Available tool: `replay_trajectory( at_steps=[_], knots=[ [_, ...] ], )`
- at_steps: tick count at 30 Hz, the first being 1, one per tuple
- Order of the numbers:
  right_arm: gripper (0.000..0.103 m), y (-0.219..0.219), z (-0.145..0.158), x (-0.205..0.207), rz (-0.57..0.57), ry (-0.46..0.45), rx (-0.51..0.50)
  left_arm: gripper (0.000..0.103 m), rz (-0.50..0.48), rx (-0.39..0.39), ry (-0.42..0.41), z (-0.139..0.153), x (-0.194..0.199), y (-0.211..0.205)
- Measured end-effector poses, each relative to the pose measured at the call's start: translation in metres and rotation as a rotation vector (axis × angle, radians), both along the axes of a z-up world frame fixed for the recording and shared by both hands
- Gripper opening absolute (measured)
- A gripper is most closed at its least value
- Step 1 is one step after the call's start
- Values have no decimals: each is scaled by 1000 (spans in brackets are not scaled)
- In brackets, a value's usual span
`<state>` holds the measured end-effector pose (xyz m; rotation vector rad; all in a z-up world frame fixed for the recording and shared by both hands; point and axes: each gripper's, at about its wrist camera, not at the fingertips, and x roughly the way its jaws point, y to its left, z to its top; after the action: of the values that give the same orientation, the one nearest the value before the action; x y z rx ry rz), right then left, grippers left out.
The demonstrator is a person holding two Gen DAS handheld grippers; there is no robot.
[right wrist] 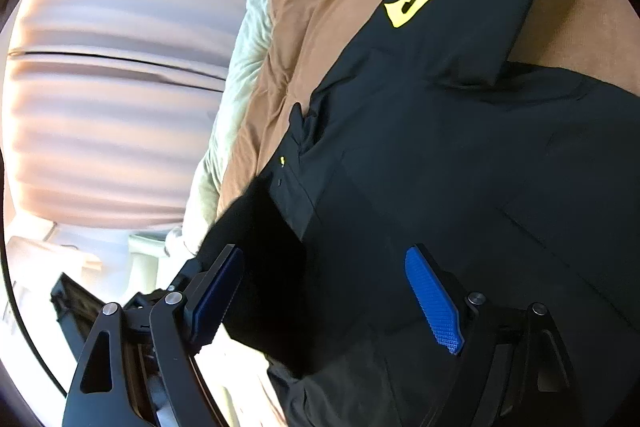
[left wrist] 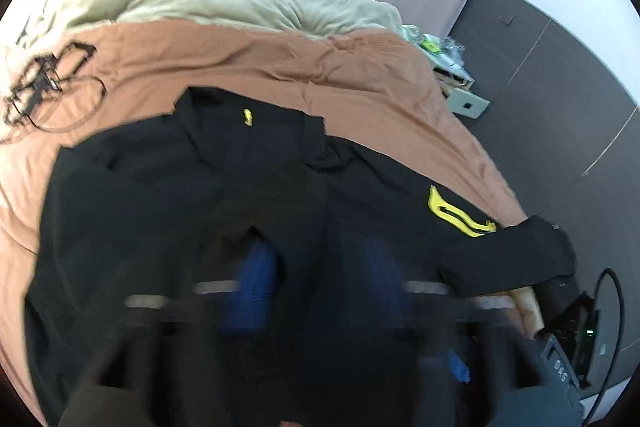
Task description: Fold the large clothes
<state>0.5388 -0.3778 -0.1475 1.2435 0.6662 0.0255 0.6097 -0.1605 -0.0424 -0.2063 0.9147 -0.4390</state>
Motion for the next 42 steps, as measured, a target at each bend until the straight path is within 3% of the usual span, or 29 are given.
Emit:
replay_trajectory(
  at_steps=[1, 6, 13, 16, 22, 25, 27, 29, 38, 42],
  knots=[
    [84, 0, -1, 1, 4, 0, 6, 103, 4, -20, -7, 0, -4, 3],
    [84, -4, -5, -2, 22, 4, 6, 103, 21, -18, -4, 3, -15, 17],
    [84, 8, 3, 4, 69, 1, -71, 103, 244, 58, -81, 11, -48, 86],
    [84, 20, 4, 11, 124, -2, -100, 103, 367, 38, -93, 11, -67, 112],
    [83, 47, 10, 20, 235, -50, -150, 103, 494, -43, -140, 7, -99, 146],
    [76, 60, 12, 27, 293, -54, -205, 92, 500, -52, -121, -13, -100, 164],
    [76, 68, 10, 31, 318, -47, -221, 73, 500, -99, -69, -32, -95, 181],
    [76, 76, 4, 36, 338, -32, -223, 68, 509, -144, -38, -48, -93, 200],
    [76, 110, -39, 58, 397, 40, -183, 68, 539, -146, -4, -79, -98, 260],
    [69, 111, -54, 65, 370, 49, -149, 57, 541, -113, 18, -89, -96, 273]
  ],
)
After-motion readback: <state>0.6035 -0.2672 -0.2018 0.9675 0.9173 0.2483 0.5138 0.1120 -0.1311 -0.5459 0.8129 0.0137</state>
